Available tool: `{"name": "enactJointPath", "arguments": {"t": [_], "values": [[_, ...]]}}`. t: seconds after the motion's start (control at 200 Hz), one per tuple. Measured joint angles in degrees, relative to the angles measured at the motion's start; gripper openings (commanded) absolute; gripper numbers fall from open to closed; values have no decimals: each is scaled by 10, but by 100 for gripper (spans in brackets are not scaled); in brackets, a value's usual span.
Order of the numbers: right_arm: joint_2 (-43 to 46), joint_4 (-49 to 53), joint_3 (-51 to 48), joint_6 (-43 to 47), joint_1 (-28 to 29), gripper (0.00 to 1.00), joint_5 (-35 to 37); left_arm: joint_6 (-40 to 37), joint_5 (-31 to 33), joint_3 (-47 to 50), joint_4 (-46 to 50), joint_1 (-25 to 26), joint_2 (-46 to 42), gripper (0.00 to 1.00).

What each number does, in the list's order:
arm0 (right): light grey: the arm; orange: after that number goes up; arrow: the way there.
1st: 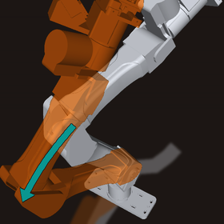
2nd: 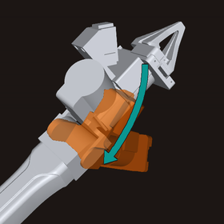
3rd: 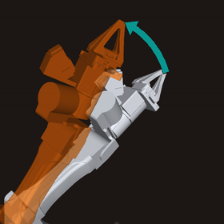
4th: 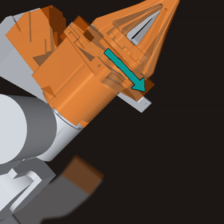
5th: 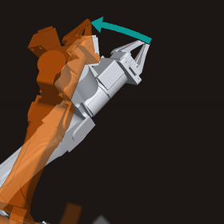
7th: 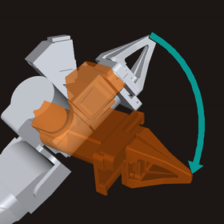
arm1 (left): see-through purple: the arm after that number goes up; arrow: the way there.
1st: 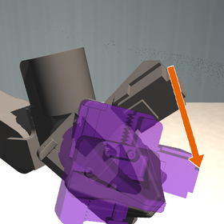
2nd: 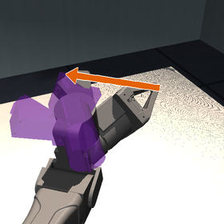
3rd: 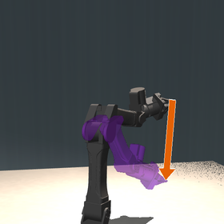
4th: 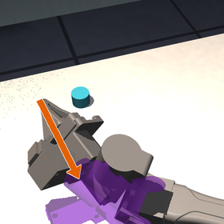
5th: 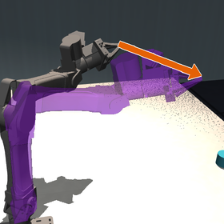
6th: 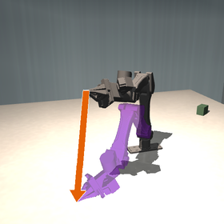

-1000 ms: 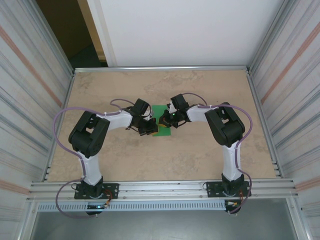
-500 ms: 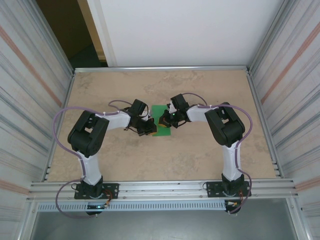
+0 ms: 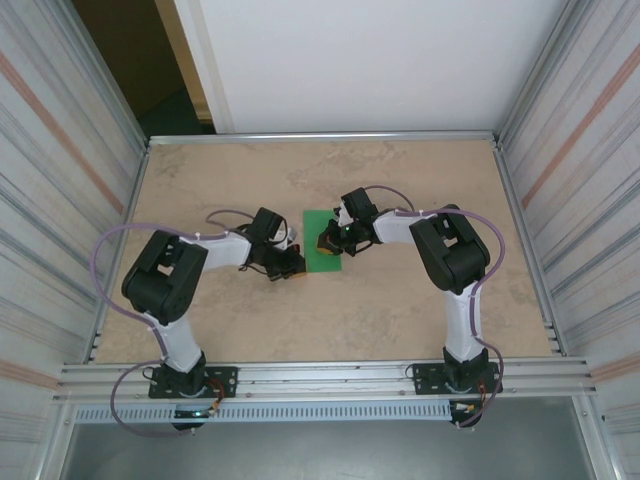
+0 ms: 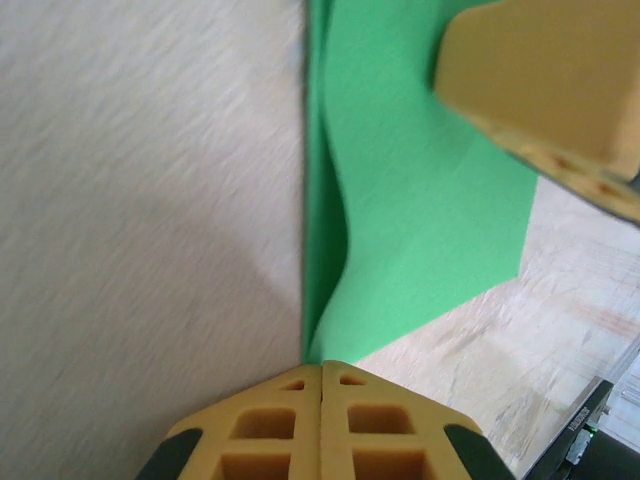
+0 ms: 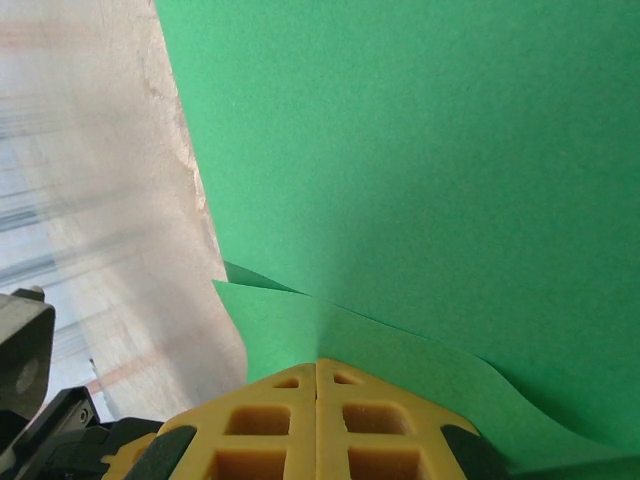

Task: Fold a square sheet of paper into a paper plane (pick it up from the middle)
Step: Fold the triangle a second time at the center of the table.

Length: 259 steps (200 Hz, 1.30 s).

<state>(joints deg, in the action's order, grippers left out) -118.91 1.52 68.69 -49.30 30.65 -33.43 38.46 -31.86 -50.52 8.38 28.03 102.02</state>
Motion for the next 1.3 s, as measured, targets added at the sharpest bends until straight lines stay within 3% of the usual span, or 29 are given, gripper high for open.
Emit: {"name": "enactJointPath", "arguments": {"t": [0.481, 1.298], "values": [[0, 0, 0, 0, 0, 0, 0, 47, -16, -47, -25, -3, -6, 0], [0, 2, 2, 1, 0, 0, 0, 33, 19, -39, -16, 9, 33, 0]]}}
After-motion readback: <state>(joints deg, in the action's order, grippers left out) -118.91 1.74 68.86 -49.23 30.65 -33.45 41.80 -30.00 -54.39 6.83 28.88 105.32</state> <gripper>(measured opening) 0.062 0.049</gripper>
